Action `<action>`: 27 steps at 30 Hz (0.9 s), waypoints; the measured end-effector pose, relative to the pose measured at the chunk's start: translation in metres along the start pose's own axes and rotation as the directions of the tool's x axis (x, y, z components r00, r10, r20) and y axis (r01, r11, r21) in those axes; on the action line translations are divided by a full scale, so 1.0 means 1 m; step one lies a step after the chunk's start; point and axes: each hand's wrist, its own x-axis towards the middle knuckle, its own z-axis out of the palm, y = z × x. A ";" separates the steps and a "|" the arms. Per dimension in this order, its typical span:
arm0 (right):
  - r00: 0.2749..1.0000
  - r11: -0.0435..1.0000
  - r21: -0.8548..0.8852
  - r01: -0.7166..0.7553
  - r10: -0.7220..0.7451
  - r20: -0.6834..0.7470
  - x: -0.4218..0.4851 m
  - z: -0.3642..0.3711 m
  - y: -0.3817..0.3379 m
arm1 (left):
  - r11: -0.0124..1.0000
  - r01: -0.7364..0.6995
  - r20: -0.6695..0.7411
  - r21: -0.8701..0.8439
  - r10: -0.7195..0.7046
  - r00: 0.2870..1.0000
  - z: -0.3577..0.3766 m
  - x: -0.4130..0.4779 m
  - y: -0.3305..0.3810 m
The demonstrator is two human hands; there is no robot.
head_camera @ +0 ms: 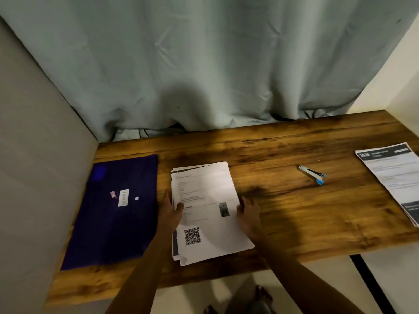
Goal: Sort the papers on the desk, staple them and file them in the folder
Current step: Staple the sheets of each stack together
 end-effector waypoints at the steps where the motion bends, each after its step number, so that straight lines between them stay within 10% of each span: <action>1: 1.000 0.999 -0.031 0.009 -0.008 0.009 0.000 0.002 0.001 | 1.000 0.009 0.014 0.017 -0.009 1.000 0.002 0.002 -0.006; 16: 0.987 0.974 -0.213 -0.082 0.108 0.117 0.000 0.013 -0.024 | 0.966 0.087 0.113 0.244 -0.118 0.987 0.012 0.039 -0.015; 27: 0.996 0.999 0.027 0.033 -0.031 -0.083 0.028 -0.062 -0.011 | 0.901 -0.116 -0.014 0.418 0.134 0.991 0.068 0.011 0.087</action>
